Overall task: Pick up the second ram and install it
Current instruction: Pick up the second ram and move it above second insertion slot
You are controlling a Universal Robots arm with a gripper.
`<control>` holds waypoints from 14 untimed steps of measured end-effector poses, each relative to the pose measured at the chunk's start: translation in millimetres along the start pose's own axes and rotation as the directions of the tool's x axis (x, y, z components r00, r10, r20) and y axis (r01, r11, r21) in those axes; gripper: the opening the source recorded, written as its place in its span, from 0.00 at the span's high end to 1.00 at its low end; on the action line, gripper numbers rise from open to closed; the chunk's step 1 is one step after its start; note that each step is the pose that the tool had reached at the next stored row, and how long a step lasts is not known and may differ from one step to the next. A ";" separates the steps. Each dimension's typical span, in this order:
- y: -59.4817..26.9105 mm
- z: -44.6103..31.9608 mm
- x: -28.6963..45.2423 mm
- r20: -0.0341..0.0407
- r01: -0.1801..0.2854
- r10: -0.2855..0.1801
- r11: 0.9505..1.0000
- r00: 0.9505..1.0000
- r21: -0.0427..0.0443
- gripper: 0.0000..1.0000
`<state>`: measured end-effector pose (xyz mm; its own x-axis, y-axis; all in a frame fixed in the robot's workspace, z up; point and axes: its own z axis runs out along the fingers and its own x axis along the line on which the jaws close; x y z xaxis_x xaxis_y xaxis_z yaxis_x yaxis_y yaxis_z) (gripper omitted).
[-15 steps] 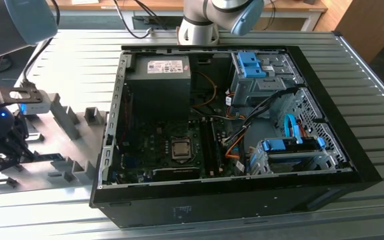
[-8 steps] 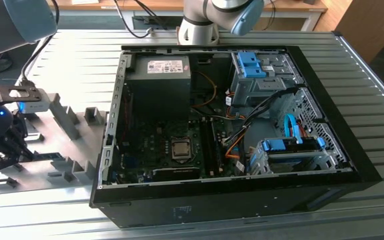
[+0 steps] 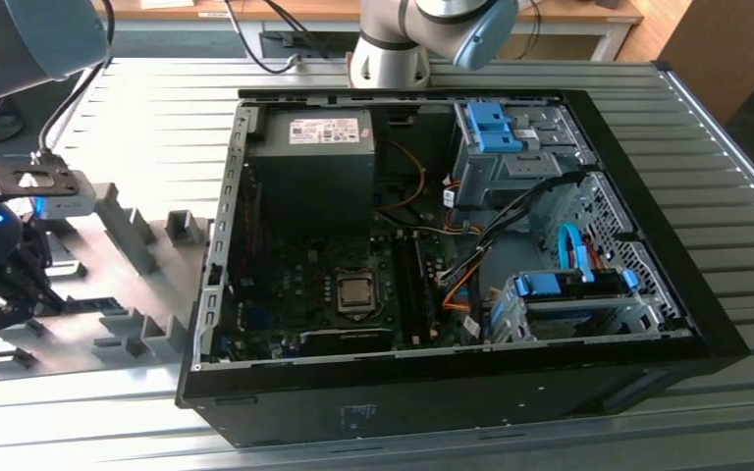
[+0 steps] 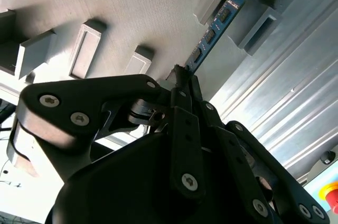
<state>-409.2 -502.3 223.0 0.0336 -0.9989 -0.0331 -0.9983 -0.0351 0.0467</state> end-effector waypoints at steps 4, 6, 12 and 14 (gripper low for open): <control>0.2 -3.8 -0.1 0.000 0.000 0.000 1.000 1.000 0.000 0.86; 0.3 -5.9 -0.2 0.000 0.000 0.000 1.000 1.000 0.000 0.86; 0.6 -11.7 -0.4 0.000 0.000 0.000 1.000 1.000 0.000 0.86; 0.6 -13.6 -0.5 0.000 0.000 0.000 1.000 1.000 0.000 0.86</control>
<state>-409.2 -502.3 236.6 0.0336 -0.9989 -0.0332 -0.9983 -0.0352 0.0466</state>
